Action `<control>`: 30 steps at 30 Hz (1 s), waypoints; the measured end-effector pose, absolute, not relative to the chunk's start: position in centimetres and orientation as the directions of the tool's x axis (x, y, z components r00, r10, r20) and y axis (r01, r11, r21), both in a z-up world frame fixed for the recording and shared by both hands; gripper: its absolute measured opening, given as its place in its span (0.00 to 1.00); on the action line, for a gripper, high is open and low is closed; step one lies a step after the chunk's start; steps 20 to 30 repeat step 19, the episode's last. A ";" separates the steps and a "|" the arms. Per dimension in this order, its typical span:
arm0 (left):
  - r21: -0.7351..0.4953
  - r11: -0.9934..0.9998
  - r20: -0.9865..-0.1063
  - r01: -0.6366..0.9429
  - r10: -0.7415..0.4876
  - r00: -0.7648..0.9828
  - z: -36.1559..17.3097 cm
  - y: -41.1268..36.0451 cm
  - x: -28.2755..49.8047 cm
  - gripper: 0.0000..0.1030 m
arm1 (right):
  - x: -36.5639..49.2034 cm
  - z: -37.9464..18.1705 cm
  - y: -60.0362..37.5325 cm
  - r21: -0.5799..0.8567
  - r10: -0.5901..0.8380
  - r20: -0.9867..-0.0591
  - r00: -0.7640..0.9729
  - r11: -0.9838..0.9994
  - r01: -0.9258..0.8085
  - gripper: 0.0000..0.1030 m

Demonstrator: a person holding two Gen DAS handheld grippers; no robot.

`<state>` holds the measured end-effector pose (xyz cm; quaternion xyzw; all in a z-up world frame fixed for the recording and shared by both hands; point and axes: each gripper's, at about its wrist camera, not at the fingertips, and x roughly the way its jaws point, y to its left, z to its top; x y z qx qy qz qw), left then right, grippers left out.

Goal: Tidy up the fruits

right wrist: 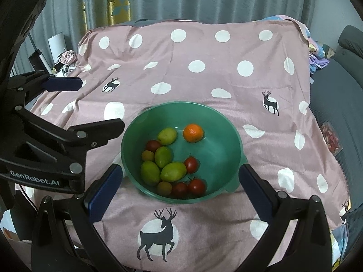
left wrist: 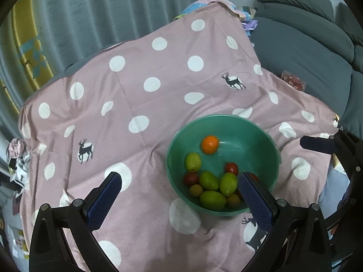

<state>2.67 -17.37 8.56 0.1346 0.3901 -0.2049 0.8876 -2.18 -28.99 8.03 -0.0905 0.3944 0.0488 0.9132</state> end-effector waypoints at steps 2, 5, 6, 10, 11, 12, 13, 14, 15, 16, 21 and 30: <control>0.081 0.880 -0.747 0.468 -0.258 0.613 8.6 -17.4 2.6 0.99 | -2.2 8.1 -28.9 -0.129 0.018 -0.729 0.685 0.978 -0.163 1.00; 0.086 0.881 -0.747 0.465 -0.251 0.615 8.6 -17.3 2.7 0.99 | -2.2 8.1 -28.8 -0.131 0.019 -0.728 0.685 0.977 -0.166 1.00; 0.088 0.881 -0.748 0.464 -0.249 0.615 8.5 -17.3 2.7 0.99 | -2.2 8.1 -28.8 -0.132 0.019 -0.728 0.685 0.977 -0.167 1.00; 0.096 0.884 -0.750 0.458 -0.238 0.617 8.4 -17.4 2.8 0.99 | -2.1 8.1 -28.7 -0.132 0.020 -0.730 0.683 0.977 -0.170 1.00; 0.096 0.885 -0.750 0.456 -0.237 0.617 8.4 -17.4 2.8 0.99 | -2.0 8.1 -28.7 -0.132 0.019 -0.731 0.682 0.977 -0.170 1.00; 0.093 0.885 -0.750 0.456 -0.239 0.617 8.4 -17.3 2.8 0.99 | -2.0 8.1 -28.7 -0.132 0.020 -0.731 0.682 0.977 -0.170 1.00; 0.089 0.887 -0.750 0.454 -0.240 0.616 8.4 -17.3 2.8 0.99 | -2.0 8.0 -28.7 -0.132 0.020 -0.732 0.681 0.977 -0.170 1.00; 0.088 0.888 -0.750 0.452 -0.240 0.616 8.3 -17.3 2.8 0.99 | -2.0 8.0 -28.7 -0.132 0.020 -0.733 0.680 0.977 -0.170 1.00; 0.079 0.890 -0.748 0.448 -0.244 0.617 8.3 -17.2 2.9 0.99 | -1.9 8.0 -28.7 -0.131 0.020 -0.733 0.679 0.977 -0.170 1.00; 0.071 0.890 -0.748 0.450 -0.251 0.615 8.3 -17.2 3.0 0.99 | -1.9 8.0 -28.7 -0.130 0.020 -0.734 0.679 0.977 -0.170 1.00; 0.060 0.890 -0.754 0.452 -0.257 0.604 8.1 -17.1 3.2 0.99 | -1.9 7.9 -28.6 -0.131 0.020 -0.735 0.677 0.977 -0.171 1.00; 0.060 0.890 -0.754 0.452 -0.257 0.604 8.1 -17.1 3.2 0.99 | -1.9 7.9 -28.6 -0.131 0.020 -0.735 0.677 0.977 -0.171 1.00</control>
